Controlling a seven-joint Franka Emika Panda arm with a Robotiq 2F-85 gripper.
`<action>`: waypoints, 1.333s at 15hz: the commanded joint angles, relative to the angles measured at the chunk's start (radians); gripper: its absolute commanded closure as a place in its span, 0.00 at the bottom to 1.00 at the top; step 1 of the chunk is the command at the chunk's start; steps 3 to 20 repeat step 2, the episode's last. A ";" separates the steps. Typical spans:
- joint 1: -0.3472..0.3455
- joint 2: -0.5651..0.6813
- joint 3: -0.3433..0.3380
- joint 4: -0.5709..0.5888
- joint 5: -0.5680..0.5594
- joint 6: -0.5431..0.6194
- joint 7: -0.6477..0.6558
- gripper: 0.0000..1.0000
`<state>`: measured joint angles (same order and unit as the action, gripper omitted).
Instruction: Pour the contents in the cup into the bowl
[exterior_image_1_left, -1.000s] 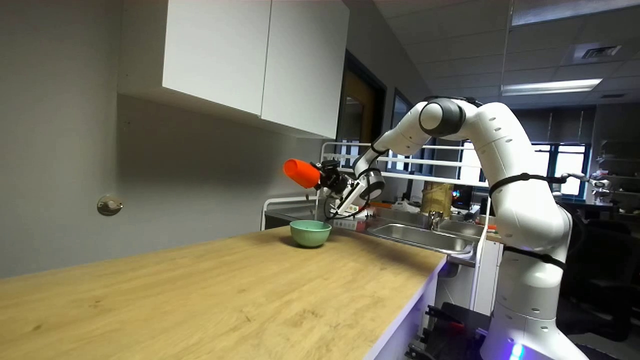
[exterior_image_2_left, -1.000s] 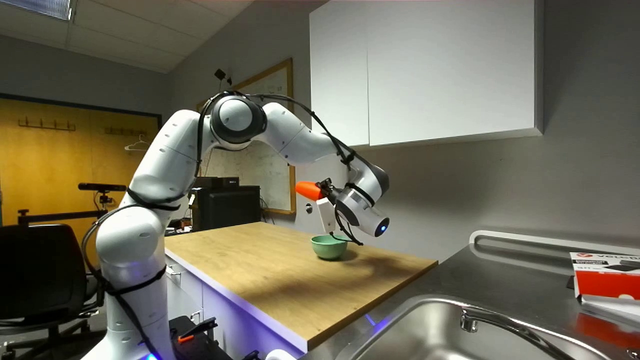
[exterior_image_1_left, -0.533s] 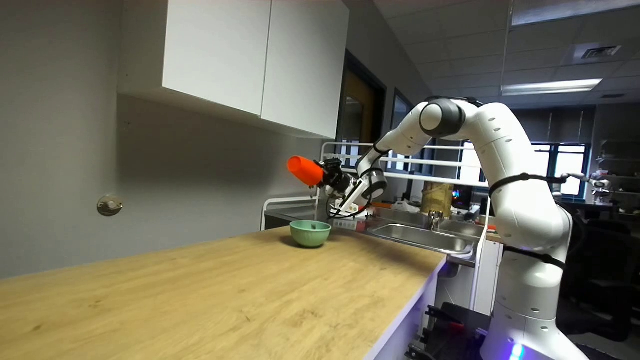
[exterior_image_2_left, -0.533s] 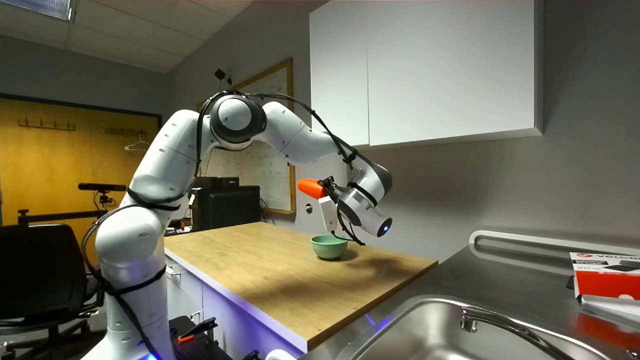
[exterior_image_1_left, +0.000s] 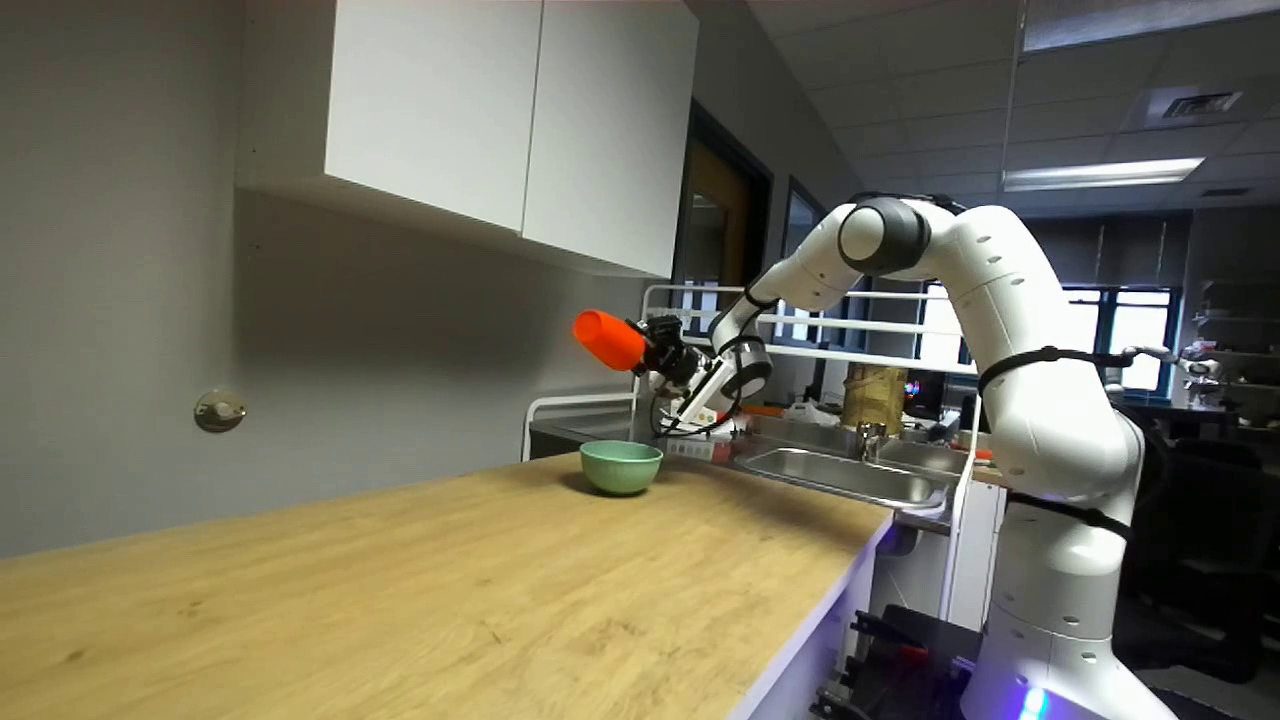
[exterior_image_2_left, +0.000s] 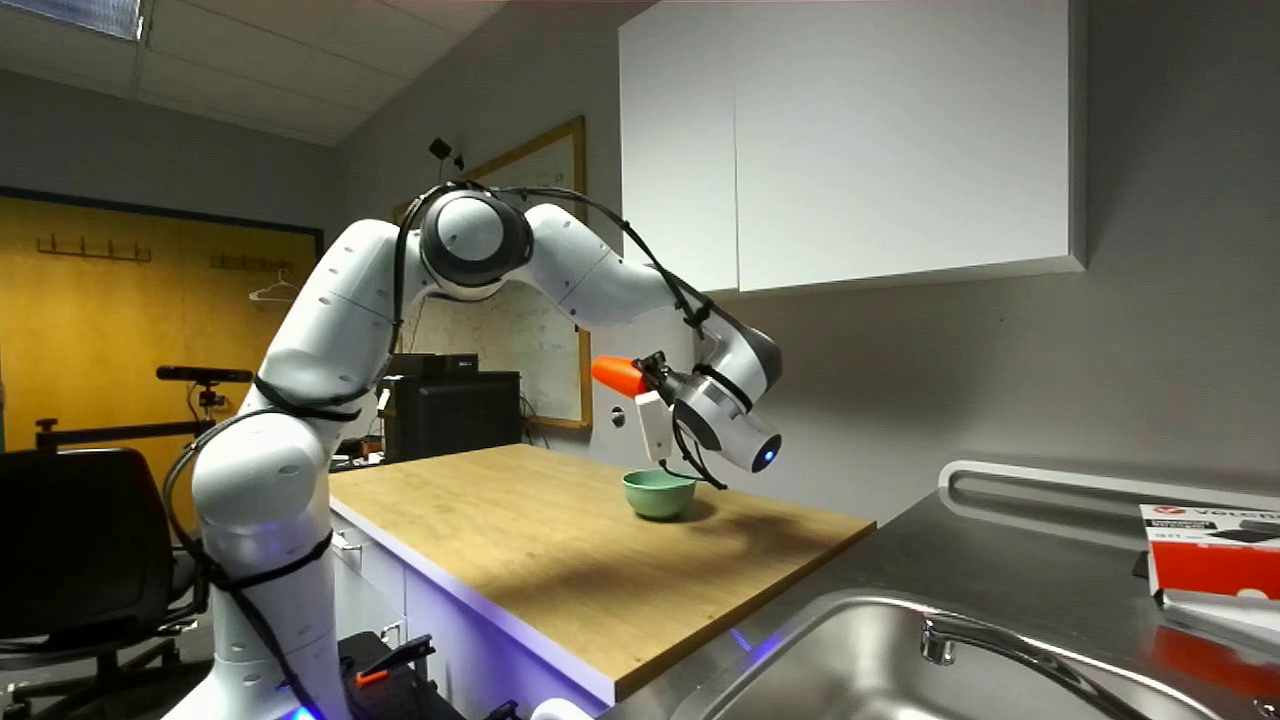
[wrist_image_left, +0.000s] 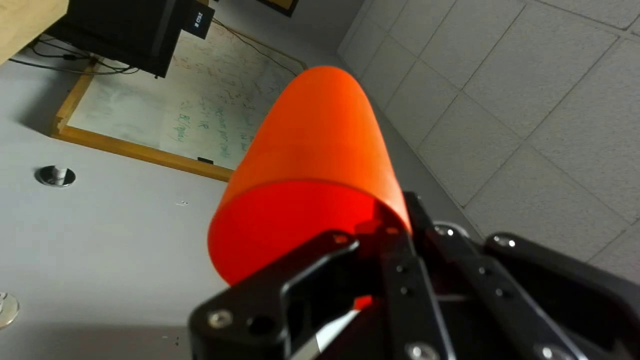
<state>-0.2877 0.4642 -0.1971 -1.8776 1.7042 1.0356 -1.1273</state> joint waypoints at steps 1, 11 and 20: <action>0.007 0.005 -0.002 0.031 0.004 -0.009 0.040 0.99; 0.009 0.004 -0.004 0.033 0.000 -0.008 0.040 0.99; 0.009 0.004 -0.004 0.033 0.000 -0.008 0.040 0.99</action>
